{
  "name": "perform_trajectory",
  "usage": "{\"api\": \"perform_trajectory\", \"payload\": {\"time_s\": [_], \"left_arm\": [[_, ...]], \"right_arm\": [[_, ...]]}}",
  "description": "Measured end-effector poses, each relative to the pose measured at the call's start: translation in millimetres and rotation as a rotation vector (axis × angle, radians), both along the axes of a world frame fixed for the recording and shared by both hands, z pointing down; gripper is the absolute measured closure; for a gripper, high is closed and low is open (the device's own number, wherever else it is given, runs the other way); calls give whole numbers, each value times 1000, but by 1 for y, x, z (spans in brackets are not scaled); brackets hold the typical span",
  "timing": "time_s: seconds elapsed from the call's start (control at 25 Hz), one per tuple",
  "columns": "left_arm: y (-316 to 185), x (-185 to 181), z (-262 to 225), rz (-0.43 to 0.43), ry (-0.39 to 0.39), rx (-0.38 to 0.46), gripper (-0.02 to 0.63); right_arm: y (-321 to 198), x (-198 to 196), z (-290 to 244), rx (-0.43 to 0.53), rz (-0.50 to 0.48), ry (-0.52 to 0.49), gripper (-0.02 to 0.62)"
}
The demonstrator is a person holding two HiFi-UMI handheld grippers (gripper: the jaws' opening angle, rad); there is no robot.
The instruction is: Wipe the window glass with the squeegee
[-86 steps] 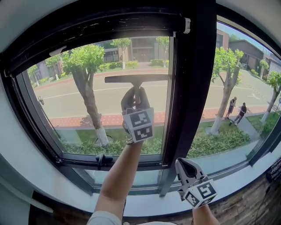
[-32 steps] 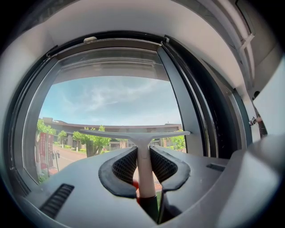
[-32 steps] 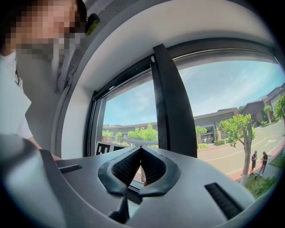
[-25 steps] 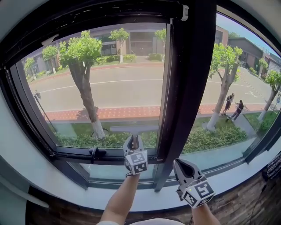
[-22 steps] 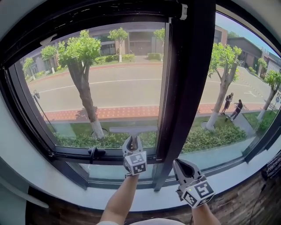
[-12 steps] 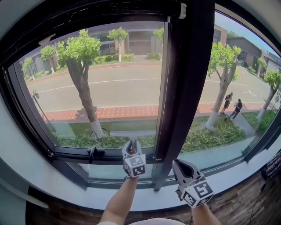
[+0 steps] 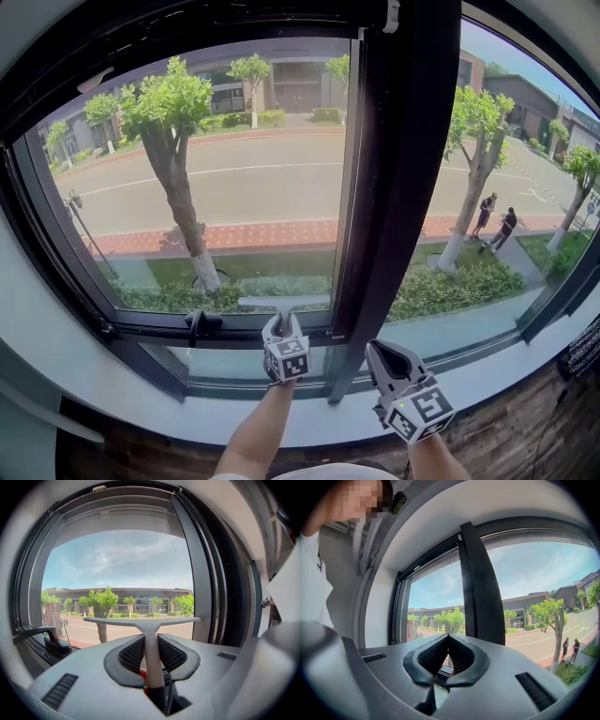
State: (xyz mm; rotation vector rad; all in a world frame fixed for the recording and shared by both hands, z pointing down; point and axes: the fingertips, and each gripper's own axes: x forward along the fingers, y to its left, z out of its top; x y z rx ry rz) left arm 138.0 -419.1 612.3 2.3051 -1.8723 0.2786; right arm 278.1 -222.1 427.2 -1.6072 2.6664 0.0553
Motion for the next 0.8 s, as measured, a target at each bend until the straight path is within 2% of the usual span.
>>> {"api": "perform_trajectory", "payload": {"time_s": [0.28,0.48,0.8], "left_arm": [[7,2,28,14,-17,-88,514],[13,-1,38,14,-27,-119,514],[59,-15,17,62,-16,-55,514]], "right_arm": [[0,0,6,-9,6,-3,584],[2,1,7,-16,11,-10,584],[8,12,36,-77,23,-65,584]]}}
